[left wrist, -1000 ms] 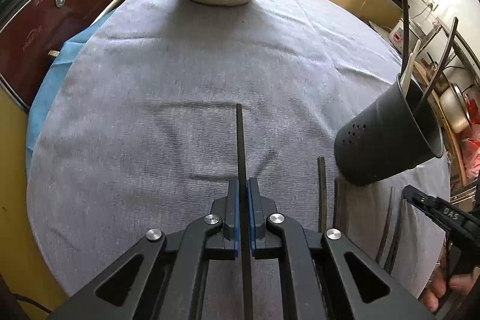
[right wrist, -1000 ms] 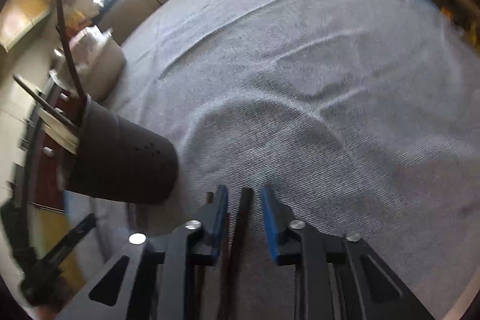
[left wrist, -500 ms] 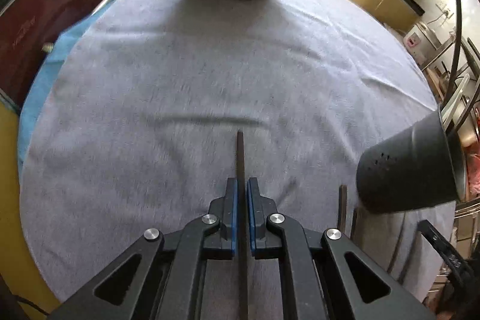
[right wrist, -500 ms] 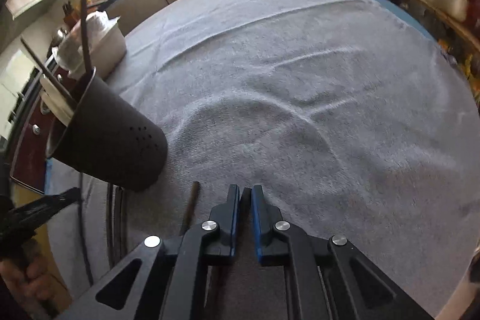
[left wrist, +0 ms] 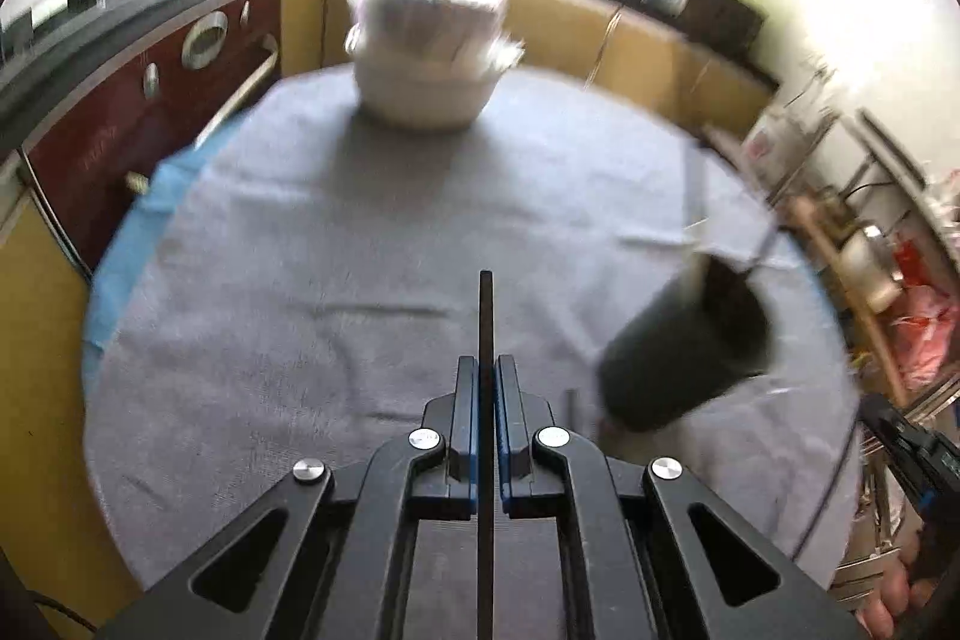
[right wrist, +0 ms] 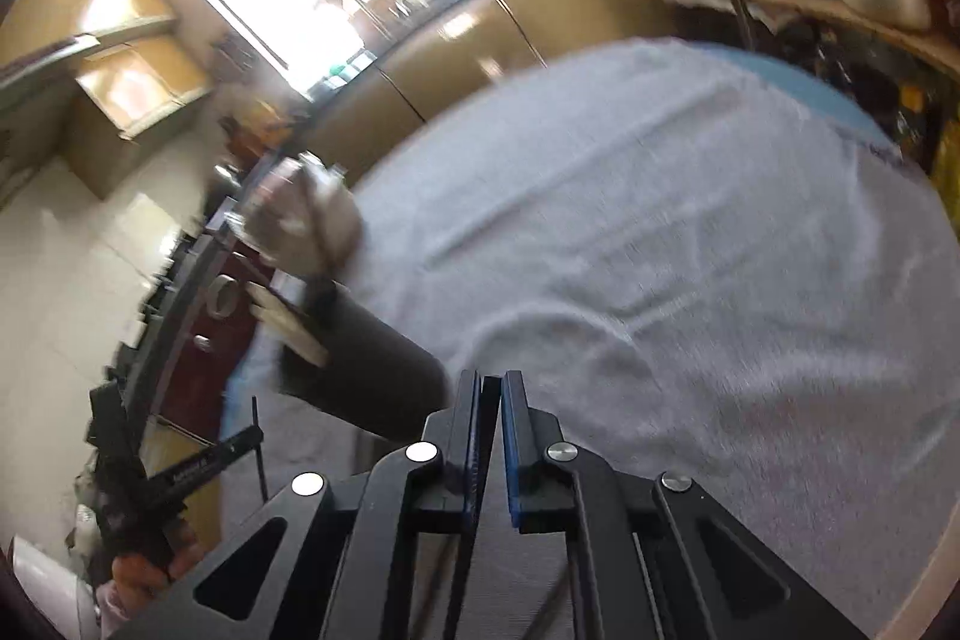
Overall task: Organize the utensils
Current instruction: 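Lift both held chopsticks upright over the black holder cup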
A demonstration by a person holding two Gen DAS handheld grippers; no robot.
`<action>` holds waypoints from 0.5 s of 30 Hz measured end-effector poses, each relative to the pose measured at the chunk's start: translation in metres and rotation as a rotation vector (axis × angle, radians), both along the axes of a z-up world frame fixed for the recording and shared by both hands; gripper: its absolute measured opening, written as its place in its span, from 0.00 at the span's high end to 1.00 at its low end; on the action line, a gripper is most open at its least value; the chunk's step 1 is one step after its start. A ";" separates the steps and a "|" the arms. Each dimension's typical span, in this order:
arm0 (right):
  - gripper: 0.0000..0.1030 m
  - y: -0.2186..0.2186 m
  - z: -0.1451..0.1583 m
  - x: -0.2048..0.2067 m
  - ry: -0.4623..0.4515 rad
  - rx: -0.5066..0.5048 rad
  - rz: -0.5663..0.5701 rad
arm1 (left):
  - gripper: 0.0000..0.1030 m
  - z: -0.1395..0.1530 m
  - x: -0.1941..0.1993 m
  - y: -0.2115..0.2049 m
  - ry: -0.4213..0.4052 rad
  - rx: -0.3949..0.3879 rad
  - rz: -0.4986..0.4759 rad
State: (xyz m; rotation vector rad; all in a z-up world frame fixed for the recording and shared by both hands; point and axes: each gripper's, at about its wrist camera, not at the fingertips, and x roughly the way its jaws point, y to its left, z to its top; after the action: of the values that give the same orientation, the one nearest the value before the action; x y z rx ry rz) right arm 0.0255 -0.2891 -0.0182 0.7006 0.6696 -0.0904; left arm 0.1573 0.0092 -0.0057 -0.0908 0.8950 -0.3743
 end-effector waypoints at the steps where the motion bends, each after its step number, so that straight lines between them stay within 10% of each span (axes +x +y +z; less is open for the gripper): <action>1: 0.93 0.003 0.010 -0.003 -0.034 -0.012 0.001 | 0.95 0.010 -0.003 0.000 -0.020 -0.008 -0.005; 15: 0.93 0.028 0.109 -0.009 -0.288 -0.151 0.001 | 0.95 0.121 -0.036 -0.032 -0.271 -0.115 -0.096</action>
State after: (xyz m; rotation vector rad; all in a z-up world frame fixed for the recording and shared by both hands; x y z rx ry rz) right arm 0.0161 -0.2614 0.0910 0.5543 0.3822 -0.0376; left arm 0.1216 -0.0225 0.1157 -0.1008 0.6107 -0.5145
